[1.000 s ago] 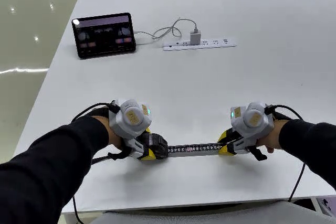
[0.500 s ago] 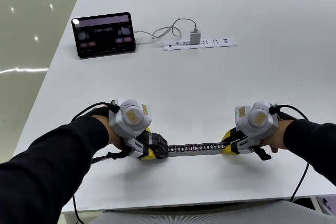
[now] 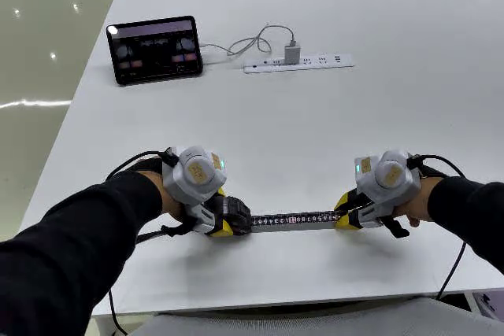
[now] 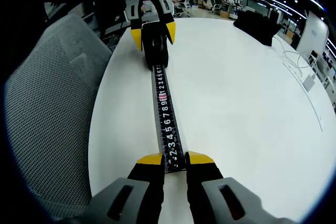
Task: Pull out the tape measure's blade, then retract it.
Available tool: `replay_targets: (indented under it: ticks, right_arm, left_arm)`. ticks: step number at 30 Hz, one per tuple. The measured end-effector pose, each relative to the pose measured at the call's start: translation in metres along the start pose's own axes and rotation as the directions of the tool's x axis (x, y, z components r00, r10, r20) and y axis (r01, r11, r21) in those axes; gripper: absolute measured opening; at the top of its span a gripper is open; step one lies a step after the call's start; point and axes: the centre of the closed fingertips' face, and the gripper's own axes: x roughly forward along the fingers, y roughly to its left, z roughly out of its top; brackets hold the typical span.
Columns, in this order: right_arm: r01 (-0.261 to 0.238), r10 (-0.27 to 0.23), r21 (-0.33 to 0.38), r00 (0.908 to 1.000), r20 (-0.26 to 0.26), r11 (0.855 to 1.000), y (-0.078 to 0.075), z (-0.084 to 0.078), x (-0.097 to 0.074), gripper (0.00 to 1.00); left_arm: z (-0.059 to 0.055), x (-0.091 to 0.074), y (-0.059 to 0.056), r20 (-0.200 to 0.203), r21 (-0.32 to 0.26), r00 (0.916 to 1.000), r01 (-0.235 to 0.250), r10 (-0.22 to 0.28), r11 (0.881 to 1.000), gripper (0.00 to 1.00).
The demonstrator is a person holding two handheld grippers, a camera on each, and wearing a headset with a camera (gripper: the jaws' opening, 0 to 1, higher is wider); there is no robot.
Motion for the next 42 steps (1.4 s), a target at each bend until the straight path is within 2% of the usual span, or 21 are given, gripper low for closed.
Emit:
replay_targets:
  ticks: [42]
  right_arm:
    - [0.002, -0.002, 0.009, 1.0000, -0.007, 1.000, 0.000, -0.011, -0.011, 0.11]
  left_arm:
    - [0.001, 0.000, 0.001, 0.002, -0.003, 1.0000, -0.003, 0.003, 1.000, 0.33]
